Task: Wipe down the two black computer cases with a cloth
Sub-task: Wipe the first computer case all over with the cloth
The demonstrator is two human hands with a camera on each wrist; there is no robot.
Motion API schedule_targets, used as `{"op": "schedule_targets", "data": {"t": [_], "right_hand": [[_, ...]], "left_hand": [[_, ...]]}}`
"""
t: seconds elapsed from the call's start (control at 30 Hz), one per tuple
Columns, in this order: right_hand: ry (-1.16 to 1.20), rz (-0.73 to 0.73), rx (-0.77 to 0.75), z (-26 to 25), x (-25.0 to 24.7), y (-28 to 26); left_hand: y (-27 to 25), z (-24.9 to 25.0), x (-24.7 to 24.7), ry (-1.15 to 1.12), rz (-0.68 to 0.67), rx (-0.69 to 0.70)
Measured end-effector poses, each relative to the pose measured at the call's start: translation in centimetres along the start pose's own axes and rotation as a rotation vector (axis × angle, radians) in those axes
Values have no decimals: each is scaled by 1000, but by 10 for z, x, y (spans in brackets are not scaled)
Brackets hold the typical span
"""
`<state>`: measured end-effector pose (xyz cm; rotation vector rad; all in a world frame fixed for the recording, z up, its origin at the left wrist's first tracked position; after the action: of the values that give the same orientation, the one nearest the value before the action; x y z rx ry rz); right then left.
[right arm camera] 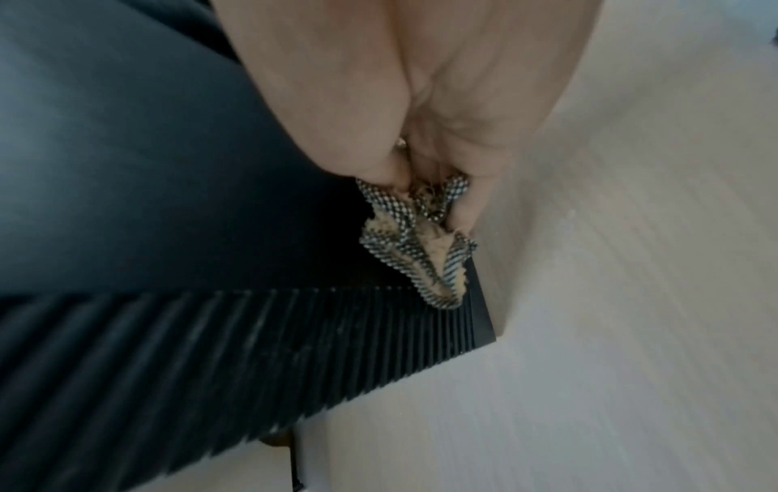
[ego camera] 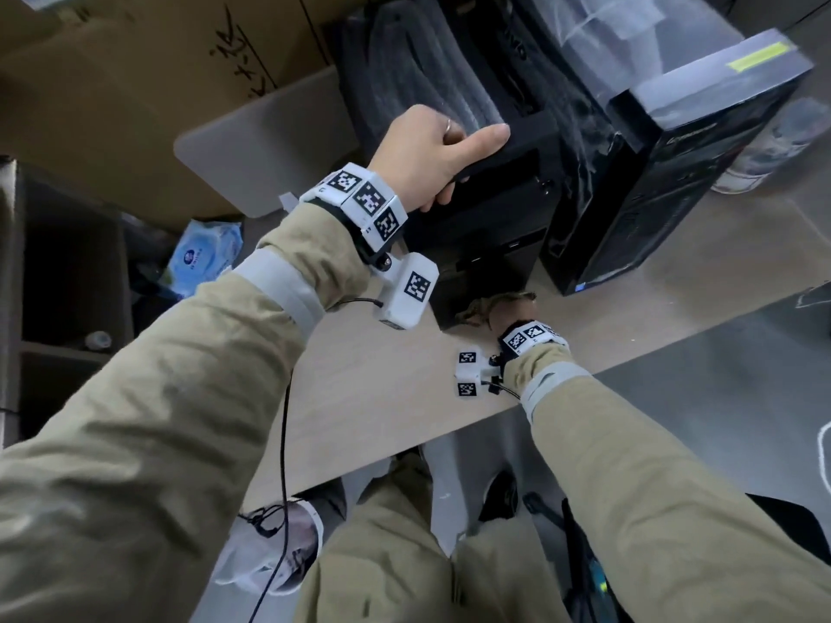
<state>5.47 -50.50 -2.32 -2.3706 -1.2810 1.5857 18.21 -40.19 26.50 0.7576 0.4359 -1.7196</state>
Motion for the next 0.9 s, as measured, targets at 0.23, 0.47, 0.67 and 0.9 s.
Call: {"op": "schedule_targets", "data": {"t": [0.23, 0.47, 0.67, 0.9], "right_hand": [[212, -33, 161, 23, 28, 28], [75, 41, 116, 15, -10, 27], [499, -331, 307, -6, 36, -22], [814, -371, 353, -51, -25, -79]], "left_hand": [[6, -6, 4, -23, 0, 19], [6, -3, 7, -49, -45, 19], [6, -4, 8, -70, -54, 16], [4, -1, 6, -2, -64, 35]]}}
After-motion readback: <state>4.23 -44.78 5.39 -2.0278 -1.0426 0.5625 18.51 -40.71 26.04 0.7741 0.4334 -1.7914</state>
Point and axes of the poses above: each hand's wrist, its own y-axis towards the middle knuckle, its own x-axis out of the palm, z = x × y, the point moved 10 cm from there along y, towards the middle knuckle, and after that the axes turned 15 degrees about z, right-handed, at the moved point
